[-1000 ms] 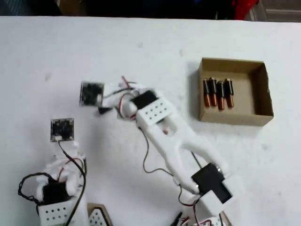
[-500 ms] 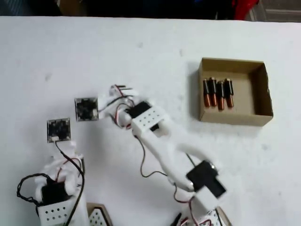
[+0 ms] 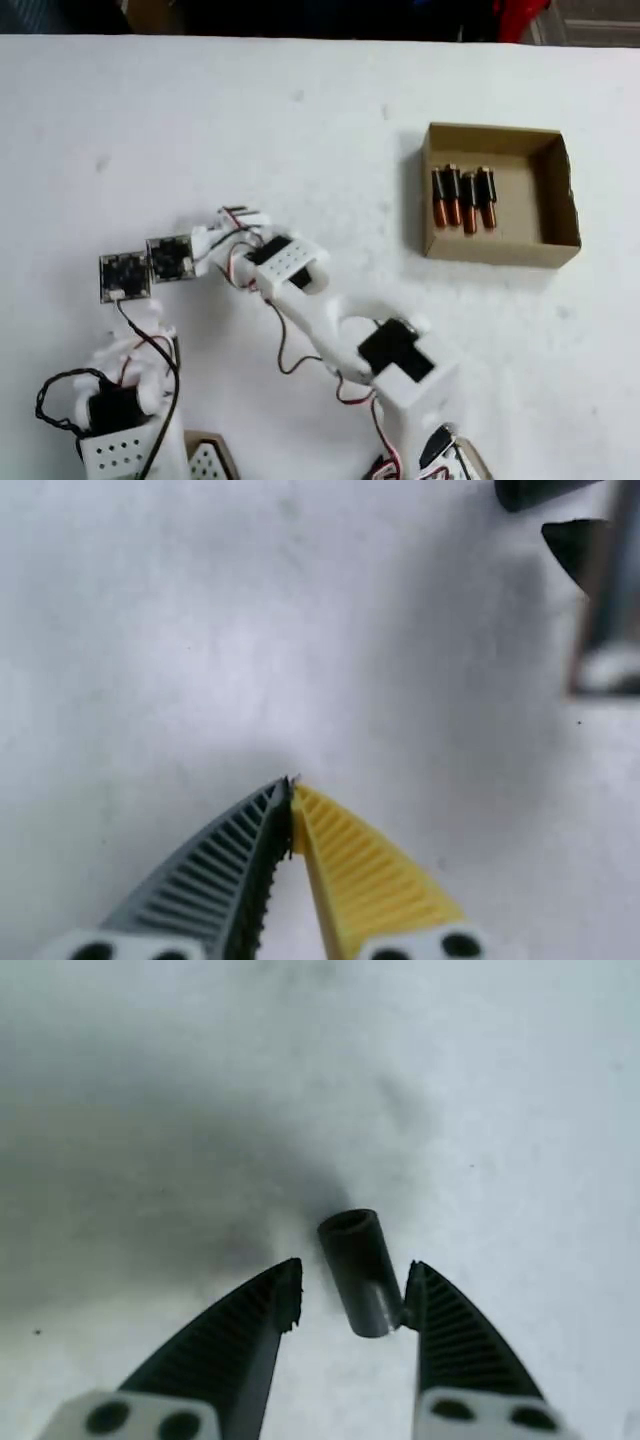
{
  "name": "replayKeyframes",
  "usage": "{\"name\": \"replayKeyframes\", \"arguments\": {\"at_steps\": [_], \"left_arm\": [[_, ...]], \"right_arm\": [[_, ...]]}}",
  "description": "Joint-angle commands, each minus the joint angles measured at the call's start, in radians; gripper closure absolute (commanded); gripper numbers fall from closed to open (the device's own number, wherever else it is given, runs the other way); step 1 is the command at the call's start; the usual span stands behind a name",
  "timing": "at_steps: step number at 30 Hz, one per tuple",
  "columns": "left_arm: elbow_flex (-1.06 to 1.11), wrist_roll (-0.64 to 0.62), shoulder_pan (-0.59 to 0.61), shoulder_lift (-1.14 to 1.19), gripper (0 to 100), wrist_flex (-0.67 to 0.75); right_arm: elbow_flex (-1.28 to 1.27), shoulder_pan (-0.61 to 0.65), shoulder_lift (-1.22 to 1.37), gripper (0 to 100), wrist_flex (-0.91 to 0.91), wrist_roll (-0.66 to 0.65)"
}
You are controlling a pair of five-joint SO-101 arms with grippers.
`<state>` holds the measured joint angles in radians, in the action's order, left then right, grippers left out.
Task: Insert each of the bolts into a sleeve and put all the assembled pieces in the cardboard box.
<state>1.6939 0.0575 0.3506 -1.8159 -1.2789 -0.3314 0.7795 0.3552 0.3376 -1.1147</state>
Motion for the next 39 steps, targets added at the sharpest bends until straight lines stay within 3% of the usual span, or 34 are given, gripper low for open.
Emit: {"name": "replayKeyframes", "arguments": {"at_steps": [1, 6, 12, 19, 25, 39], "left_arm": [[-0.002, 0.009, 0.010, -0.008, 98, 0.000], [-0.002, 0.009, 0.010, -0.008, 98, 0.002], [-0.002, 0.009, 0.010, -0.008, 98, 0.003], [-0.002, 0.009, 0.010, -0.008, 98, 0.003], [-0.002, 0.011, 0.010, -0.008, 98, 0.003], [-0.002, 0.009, -0.002, -0.008, 98, -0.003]], "right_arm": [[0.074, 0.007, 0.042, 85.0, -0.019, -0.011], [0.138, 0.005, 0.125, 86.2, -0.019, -0.011], [0.147, -0.004, 0.143, 98.6, -0.019, -0.011], [0.143, -0.041, 0.122, 98.2, -0.015, -0.003], [0.133, -0.076, -0.076, 98.2, 0.189, 0.015], [0.133, -0.199, -0.647, 98.2, 0.662, 0.334]]}}
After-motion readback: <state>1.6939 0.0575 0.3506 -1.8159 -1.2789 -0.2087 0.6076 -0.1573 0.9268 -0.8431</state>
